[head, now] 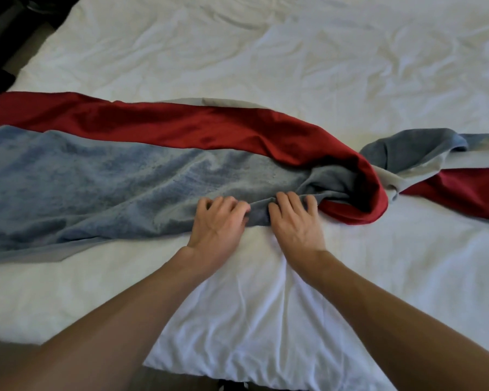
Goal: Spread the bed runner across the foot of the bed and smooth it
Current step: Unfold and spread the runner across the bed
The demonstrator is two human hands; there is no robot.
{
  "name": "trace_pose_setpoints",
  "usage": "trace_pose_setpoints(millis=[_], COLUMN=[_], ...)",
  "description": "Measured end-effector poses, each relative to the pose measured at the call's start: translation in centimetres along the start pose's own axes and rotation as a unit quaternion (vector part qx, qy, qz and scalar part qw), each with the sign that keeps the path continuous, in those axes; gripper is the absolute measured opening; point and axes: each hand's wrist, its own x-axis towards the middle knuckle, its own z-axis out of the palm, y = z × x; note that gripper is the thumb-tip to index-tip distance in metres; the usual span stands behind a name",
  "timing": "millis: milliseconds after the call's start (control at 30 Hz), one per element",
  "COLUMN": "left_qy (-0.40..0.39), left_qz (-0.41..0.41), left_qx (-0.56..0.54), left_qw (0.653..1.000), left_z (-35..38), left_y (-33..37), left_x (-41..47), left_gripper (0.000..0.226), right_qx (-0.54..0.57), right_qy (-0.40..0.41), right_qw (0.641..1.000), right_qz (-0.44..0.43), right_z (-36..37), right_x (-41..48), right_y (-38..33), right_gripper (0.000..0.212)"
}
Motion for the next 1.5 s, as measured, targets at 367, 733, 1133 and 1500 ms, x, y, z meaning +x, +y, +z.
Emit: trace_pose_setpoints(millis=[367,733,1133,1500], left_qy=[0.013,0.035,-0.018,0.034], left_qz=[0.046,0.083,0.048,-0.100], left_qx=[0.061,-0.013,-0.015,-0.067], left_qw=[0.997,0.996,0.999,0.992], left_z=[0.7,-0.3,1.0,0.1], left_y=[1.4,2.9,3.4,3.7], left_x=[-1.2,-4.4,-6.6,-2.8], left_gripper=[0.011,0.013,0.026,0.011], right_qx=[0.132,0.192,0.164,0.081], right_qy=[0.115,0.105,0.048,0.084], right_qw=[0.982,0.973,0.982,0.990], right_qz=[-0.068,-0.068,-0.078,-0.075], right_z=[0.8,-1.5,-0.8,1.0], right_x=[-2.4,-5.4,-7.3,-7.8], right_y=[2.3,2.3,1.5,1.2], right_gripper=[0.021,0.015,0.008,0.040])
